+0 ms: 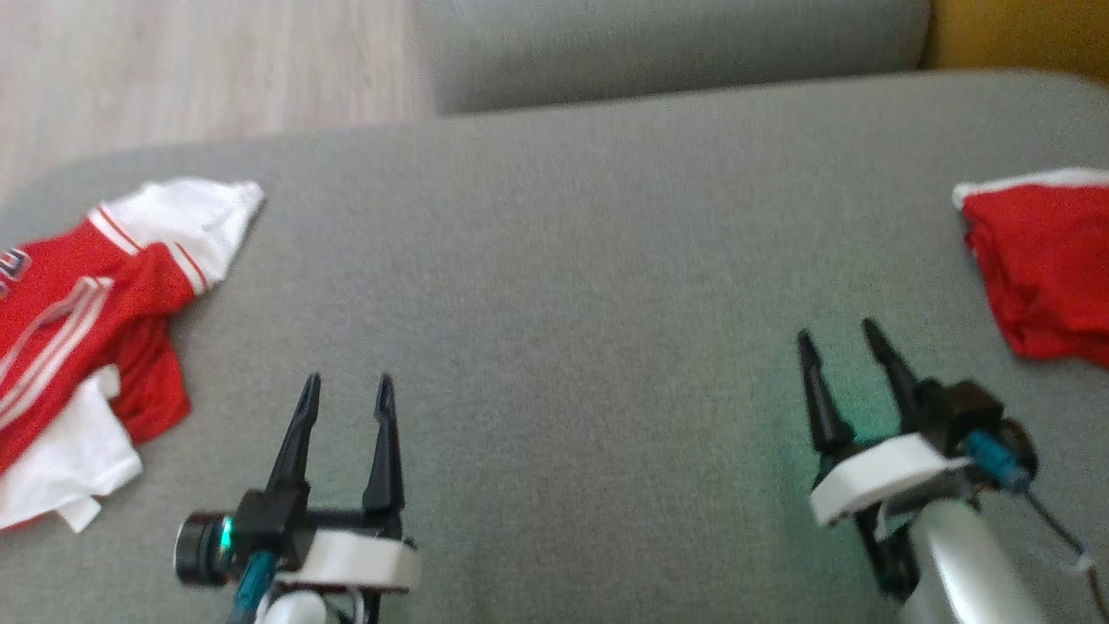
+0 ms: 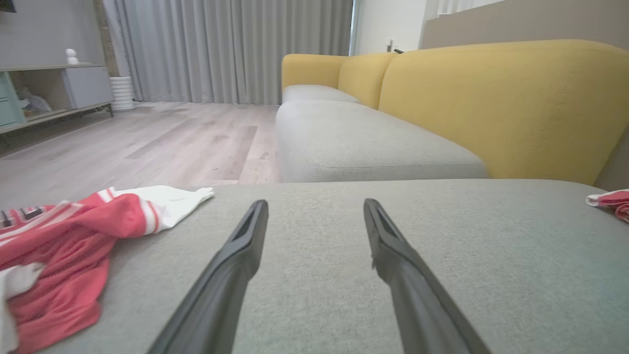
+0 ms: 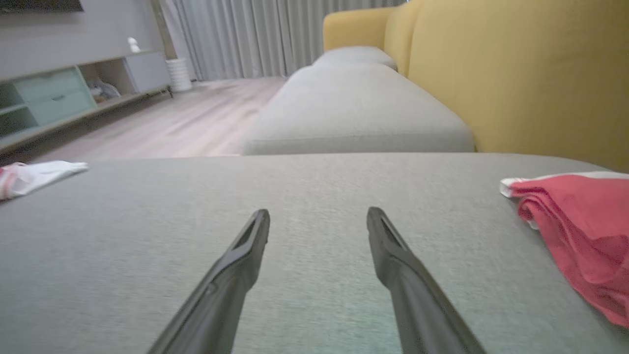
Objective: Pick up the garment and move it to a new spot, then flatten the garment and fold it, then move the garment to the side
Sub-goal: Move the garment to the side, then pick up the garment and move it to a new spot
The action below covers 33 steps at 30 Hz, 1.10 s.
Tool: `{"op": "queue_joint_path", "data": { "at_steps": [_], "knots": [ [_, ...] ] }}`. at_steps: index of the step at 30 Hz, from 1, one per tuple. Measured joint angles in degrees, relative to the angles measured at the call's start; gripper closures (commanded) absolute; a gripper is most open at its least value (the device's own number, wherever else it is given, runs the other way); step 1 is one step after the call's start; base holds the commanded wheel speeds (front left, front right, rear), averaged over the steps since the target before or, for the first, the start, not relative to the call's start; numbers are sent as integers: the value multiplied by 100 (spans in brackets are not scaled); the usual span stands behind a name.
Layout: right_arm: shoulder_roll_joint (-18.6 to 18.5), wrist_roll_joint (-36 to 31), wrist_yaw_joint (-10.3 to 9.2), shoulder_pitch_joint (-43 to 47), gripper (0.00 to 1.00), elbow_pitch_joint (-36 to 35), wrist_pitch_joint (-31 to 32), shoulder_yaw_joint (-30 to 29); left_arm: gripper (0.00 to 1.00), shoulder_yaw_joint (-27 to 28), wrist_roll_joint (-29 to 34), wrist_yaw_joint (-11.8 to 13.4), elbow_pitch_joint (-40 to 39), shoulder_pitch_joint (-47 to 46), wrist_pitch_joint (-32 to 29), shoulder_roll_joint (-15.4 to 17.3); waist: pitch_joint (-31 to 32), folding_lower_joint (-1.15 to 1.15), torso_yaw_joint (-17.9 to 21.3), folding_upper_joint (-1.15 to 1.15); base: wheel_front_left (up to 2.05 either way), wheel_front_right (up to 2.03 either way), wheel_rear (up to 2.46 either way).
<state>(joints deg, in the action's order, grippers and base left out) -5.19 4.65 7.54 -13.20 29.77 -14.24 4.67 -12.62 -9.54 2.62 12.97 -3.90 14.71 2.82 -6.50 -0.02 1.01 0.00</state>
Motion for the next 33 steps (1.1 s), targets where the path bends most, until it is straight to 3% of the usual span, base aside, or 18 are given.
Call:
{"op": "queue_joint_path", "data": {
  "at_steps": [5, 12, 33],
  "knots": [
    [119, 290, 0, 547, 0, -397, -8, 369, 0, 207, 4, 51, 89, 355, 0, 2, 553, -1, -120, 0, 0, 0, 0],
    [177, 333, 0, 1074, 0, -632, -8, 341, 0, 334, 209, 35, 57, 599, 0, 5, 955, 1, -296, 0, 0, 0, 0],
    [235, 234, -1, 1271, 0, -835, -8, 55, 0, 493, 302, 33, 175, 760, 0, 10, 1042, 2, -363, 0, 0, 0, 0]
  ]
}}
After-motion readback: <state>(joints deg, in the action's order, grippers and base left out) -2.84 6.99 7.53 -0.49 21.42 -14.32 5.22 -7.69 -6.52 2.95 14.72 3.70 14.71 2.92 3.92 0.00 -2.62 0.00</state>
